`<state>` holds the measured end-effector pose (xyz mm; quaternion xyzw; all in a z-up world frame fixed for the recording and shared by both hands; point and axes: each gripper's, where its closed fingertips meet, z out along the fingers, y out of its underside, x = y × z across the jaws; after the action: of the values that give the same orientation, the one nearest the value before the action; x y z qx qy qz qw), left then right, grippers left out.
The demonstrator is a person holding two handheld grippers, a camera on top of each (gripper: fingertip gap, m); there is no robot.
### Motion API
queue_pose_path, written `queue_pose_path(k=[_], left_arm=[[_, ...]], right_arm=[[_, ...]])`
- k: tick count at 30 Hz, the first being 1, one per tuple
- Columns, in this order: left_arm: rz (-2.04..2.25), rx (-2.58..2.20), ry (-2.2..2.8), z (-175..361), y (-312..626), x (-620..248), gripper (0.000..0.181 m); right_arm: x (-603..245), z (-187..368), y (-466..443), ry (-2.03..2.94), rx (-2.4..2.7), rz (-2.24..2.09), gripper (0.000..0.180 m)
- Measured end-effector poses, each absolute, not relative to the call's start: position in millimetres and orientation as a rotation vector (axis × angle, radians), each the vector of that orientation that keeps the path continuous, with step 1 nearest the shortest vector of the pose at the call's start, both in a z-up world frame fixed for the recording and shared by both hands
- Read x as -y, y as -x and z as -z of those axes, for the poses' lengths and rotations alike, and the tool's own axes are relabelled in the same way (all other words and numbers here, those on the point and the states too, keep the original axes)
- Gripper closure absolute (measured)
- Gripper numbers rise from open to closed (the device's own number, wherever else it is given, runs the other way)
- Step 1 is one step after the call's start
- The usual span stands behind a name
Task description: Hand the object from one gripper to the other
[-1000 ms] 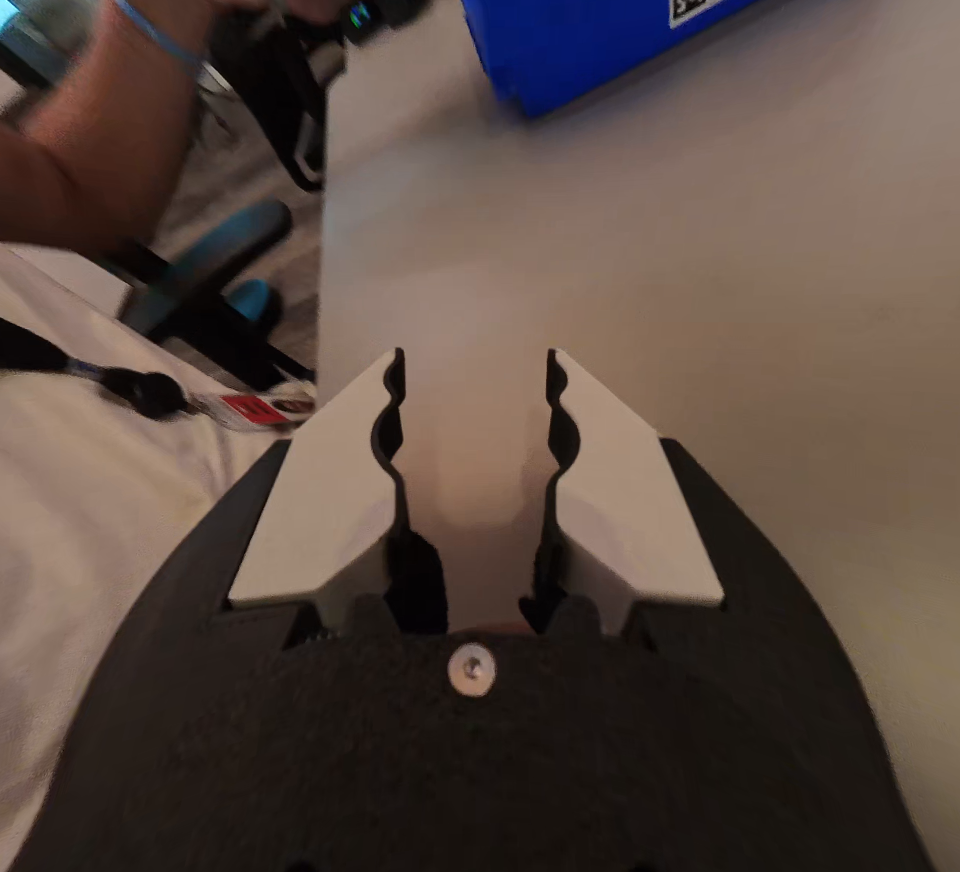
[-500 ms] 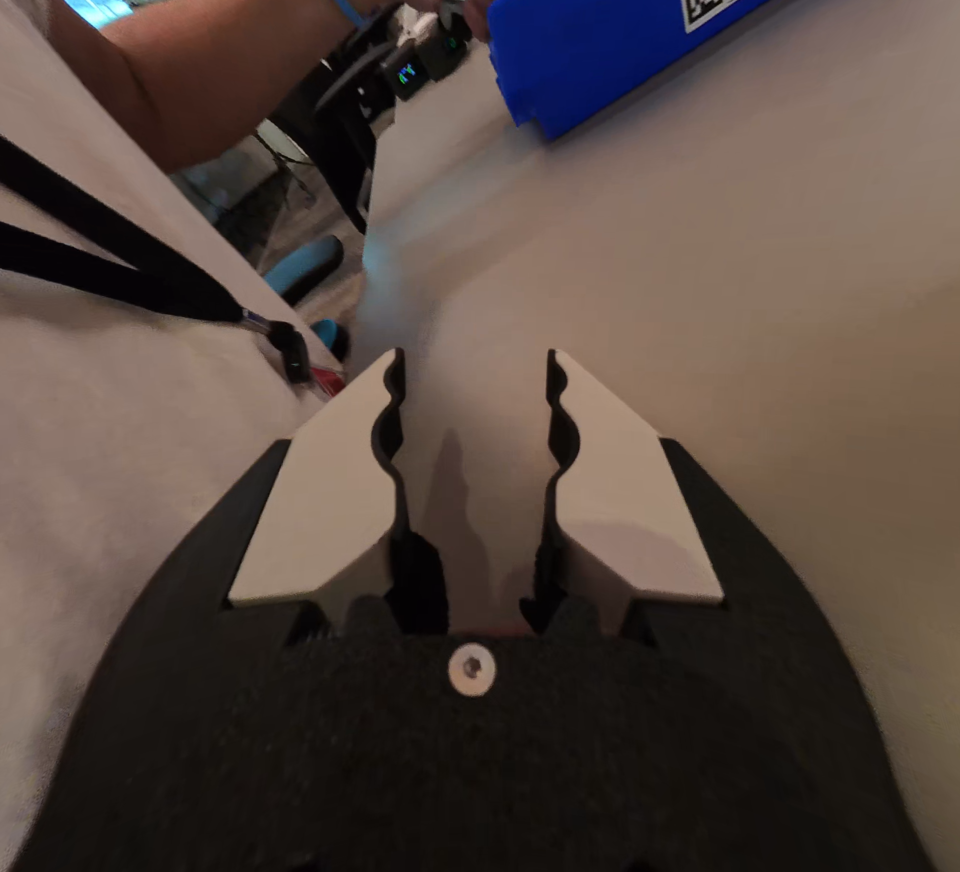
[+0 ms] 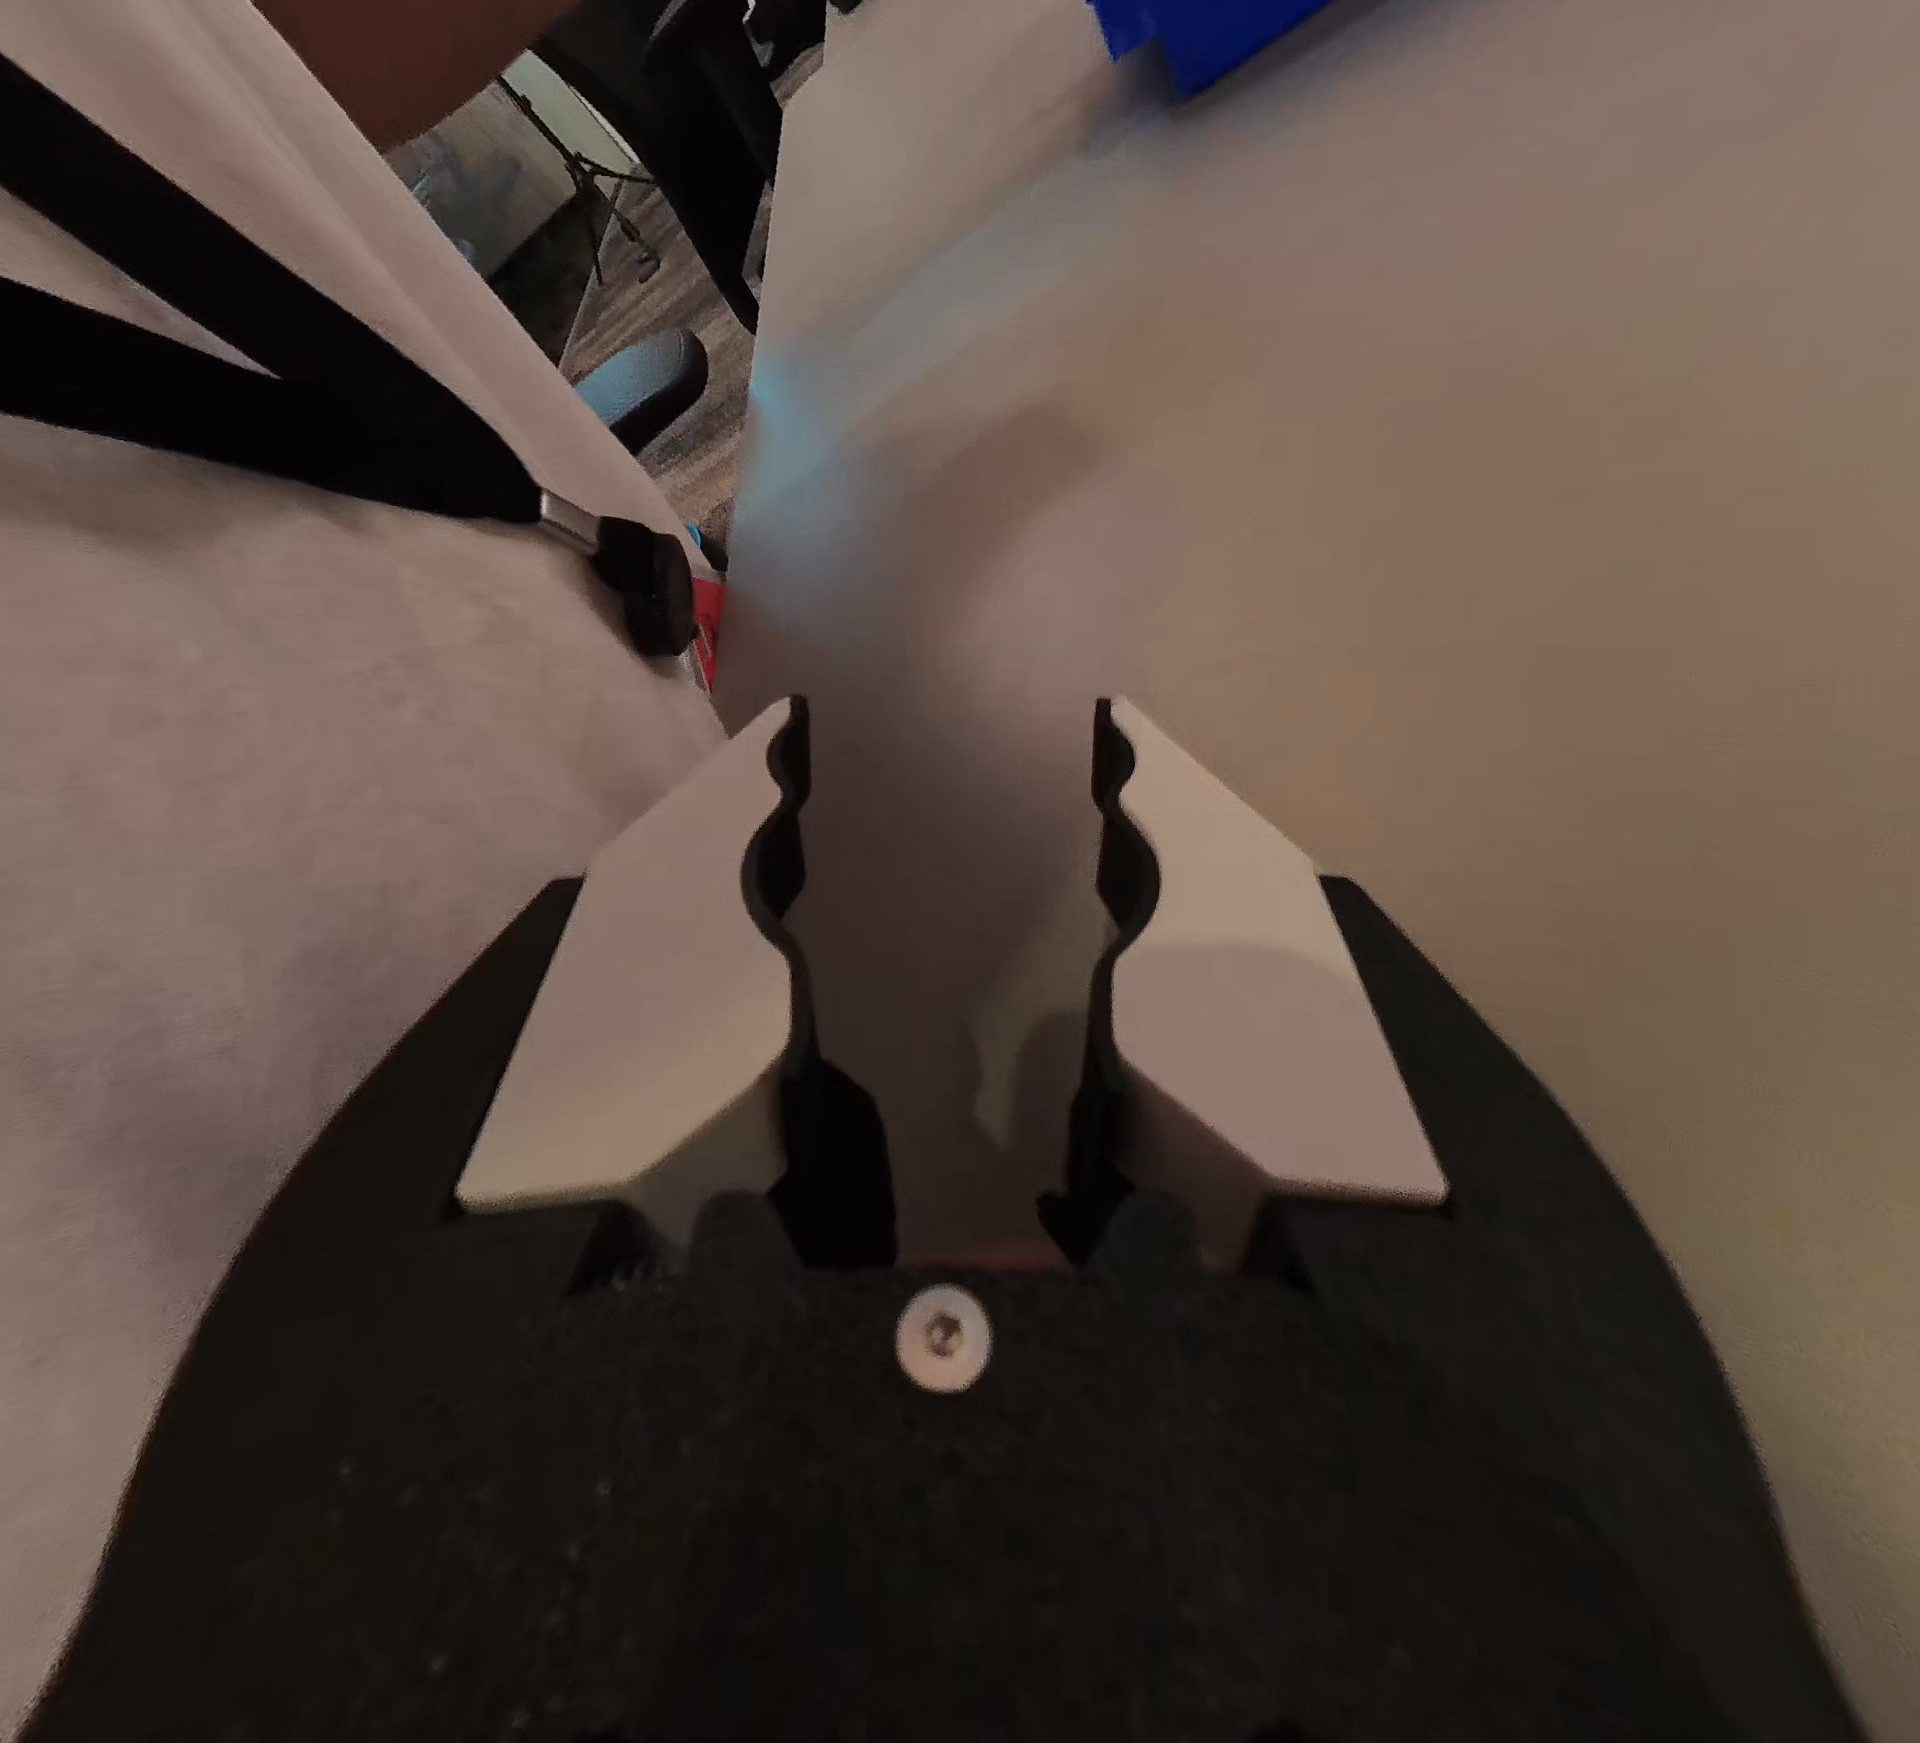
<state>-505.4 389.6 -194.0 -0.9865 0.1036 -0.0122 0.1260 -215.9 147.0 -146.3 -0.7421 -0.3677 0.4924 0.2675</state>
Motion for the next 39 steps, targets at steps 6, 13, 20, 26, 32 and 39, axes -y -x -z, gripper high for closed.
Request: queue_pose_path(k=[6,13,20,26,32,39], left_arm=[[-0.047,-0.412,2.844,191.4,506.4,-389.7,0.103],[-0.579,-0.719,2.598,144.5,536.7,-401.4,0.123],[-0.649,-0.891,2.302,83.7,540.2,-401.6,0.176],[-0.061,-0.634,2.533,112.8,520.5,-400.5,0.150],[0.266,-0.348,2.802,158.0,492.4,-433.7,0.081],[0.029,-0.343,2.860,200.3,484.2,-448.1,0.048]], right_arm=[[-140.4,146.8,216.0,2.006,1.011,-1.323,0.125],[-144.8,143.7,214.7,2.002,0.970,-1.337,0.125],[-153.5,141.0,217.4,2.002,0.935,-1.357,0.125],[-155.6,143.7,220.0,2.014,0.930,-1.355,0.125],[-145.1,147.6,229.2,2.027,0.984,-1.374,0.126],[-133.6,152.8,226.1,2.046,1.028,-1.375,0.125]])
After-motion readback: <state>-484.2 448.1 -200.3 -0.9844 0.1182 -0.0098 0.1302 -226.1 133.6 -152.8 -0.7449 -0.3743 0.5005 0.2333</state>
